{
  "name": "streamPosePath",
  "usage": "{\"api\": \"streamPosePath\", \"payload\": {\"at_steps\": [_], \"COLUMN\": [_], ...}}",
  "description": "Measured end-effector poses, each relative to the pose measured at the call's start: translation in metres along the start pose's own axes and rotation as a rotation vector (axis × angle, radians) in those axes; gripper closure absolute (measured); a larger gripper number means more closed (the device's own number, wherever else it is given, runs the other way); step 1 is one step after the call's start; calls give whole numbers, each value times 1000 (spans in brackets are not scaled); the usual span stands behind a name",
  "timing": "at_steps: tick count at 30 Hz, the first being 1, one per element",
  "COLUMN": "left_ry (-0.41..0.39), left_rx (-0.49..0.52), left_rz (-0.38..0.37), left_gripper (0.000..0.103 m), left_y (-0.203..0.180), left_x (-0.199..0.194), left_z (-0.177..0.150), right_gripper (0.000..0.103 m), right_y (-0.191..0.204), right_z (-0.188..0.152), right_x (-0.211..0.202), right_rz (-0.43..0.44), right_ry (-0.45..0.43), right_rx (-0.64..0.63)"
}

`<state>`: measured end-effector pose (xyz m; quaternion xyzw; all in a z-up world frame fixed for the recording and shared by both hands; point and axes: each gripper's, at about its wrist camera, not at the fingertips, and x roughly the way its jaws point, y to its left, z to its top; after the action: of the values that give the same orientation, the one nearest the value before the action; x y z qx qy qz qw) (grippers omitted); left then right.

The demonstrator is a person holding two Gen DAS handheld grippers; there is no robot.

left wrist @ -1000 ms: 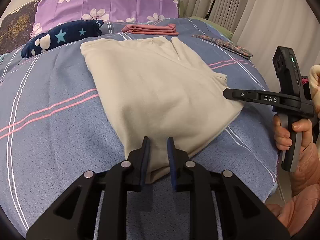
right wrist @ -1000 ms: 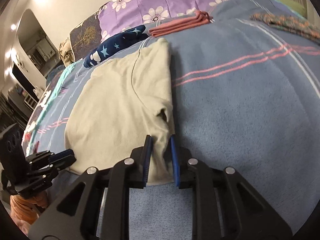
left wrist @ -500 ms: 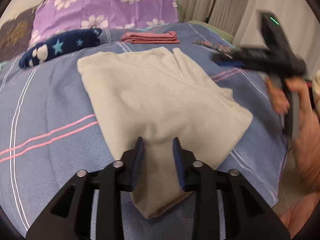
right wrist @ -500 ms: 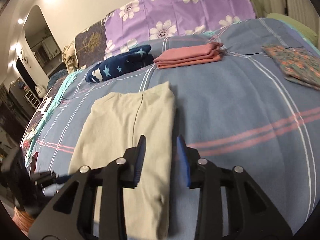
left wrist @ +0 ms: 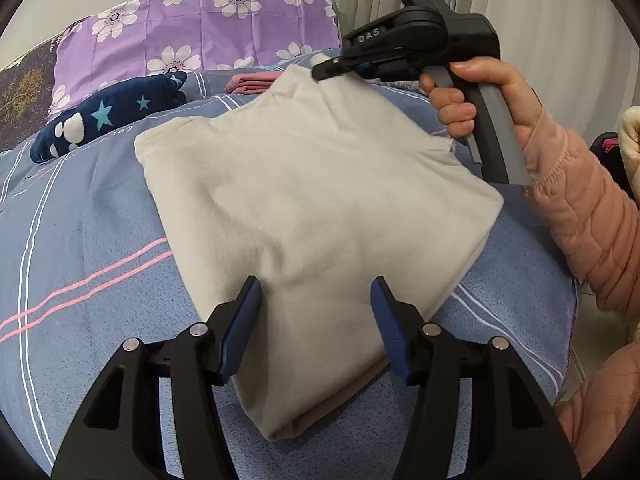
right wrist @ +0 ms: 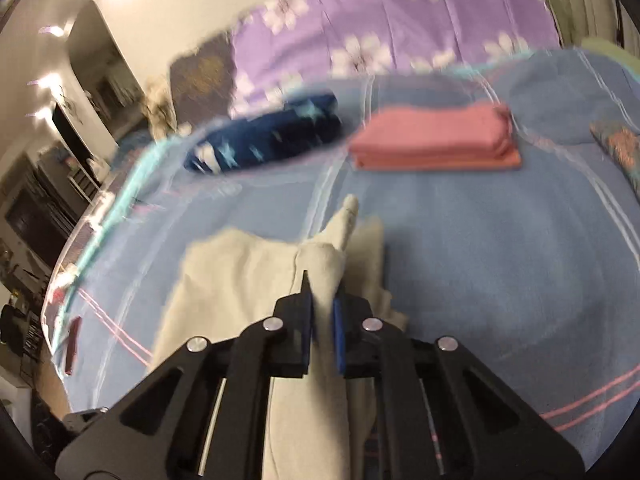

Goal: Fold small clothes

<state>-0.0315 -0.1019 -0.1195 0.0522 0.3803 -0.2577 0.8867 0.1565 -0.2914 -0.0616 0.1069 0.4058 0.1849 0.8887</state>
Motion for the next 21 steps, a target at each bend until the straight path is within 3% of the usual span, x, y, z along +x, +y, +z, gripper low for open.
{"api": "streamPosePath", "payload": {"at_steps": [3, 5, 7, 9, 11, 14, 15, 16, 18, 21], "left_ry": [0, 3, 4, 7, 6, 5, 5, 5, 4, 1], "left_rx": [3, 12, 15, 21, 24, 18, 14, 12, 6, -15], "left_rz": [9, 19, 25, 34, 41, 42, 42, 43, 43, 33], "left_gripper": [45, 45, 45, 45, 44, 44, 44, 44, 44, 44], "left_y": [-2, -4, -5, -7, -8, -8, -8, -8, -8, -6], "left_x": [0, 0, 0, 0, 1, 0, 0, 0, -1, -3], "left_z": [-1, -1, -1, -1, -1, -2, -1, -1, -2, -2], "right_gripper": [90, 89, 80, 80, 80, 80, 80, 80, 63, 62], "right_y": [-30, -33, -23, -9, 7, 28, 32, 32, 22, 15], "right_z": [-13, -16, -13, -9, -12, -23, -31, -40, -55, -67], "right_x": [37, 29, 11, -11, -30, -36, -32, -22, 5, 14], "right_rz": [-78, -55, -88, -125, -64, 46, 44, 3, -99, -78], "right_ry": [131, 91, 21, -47, -68, -29, 3, 47, 131, 80], "right_rx": [73, 92, 59, -3, -48, -125, -149, -171, -181, -192]}}
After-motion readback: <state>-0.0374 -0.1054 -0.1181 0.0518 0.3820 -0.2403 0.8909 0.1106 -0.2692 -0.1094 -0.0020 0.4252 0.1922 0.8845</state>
